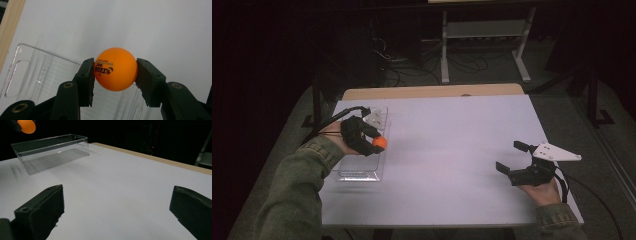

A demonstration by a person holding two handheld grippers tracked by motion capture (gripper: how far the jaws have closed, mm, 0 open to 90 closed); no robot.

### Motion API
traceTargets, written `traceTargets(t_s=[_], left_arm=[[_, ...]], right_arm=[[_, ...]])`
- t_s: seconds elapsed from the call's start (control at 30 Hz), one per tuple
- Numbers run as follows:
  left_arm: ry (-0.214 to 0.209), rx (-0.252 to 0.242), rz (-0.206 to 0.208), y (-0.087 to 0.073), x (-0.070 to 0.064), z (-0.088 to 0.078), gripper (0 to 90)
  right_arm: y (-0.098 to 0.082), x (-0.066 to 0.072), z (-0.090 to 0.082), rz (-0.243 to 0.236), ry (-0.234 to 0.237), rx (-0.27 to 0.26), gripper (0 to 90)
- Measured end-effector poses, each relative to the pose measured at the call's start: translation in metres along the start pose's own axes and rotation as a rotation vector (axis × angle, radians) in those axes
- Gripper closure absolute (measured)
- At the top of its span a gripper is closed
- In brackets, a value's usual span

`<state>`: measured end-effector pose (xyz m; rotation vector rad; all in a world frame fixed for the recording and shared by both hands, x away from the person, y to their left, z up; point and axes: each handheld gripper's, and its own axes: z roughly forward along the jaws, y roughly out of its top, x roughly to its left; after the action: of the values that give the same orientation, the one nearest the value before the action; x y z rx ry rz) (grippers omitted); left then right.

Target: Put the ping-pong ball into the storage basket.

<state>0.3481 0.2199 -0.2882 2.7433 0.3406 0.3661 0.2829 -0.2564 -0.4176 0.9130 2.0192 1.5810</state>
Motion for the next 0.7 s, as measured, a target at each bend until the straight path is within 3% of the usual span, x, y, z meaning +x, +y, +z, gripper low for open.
traceTargets(t_s=[0.53,0.7], left_arm=[[0.027,0.007,-0.057,-0.022,0.009,-0.014,51.2],[0.032,0.028,-0.05,-0.025,0.01,-0.02,51.1]], right_arm=[[0.0,0.0,0.0,-0.002,-0.001,0.003,0.0],[-0.001,0.0,0.001,-0.003,-0.001,0.005,0.0]])
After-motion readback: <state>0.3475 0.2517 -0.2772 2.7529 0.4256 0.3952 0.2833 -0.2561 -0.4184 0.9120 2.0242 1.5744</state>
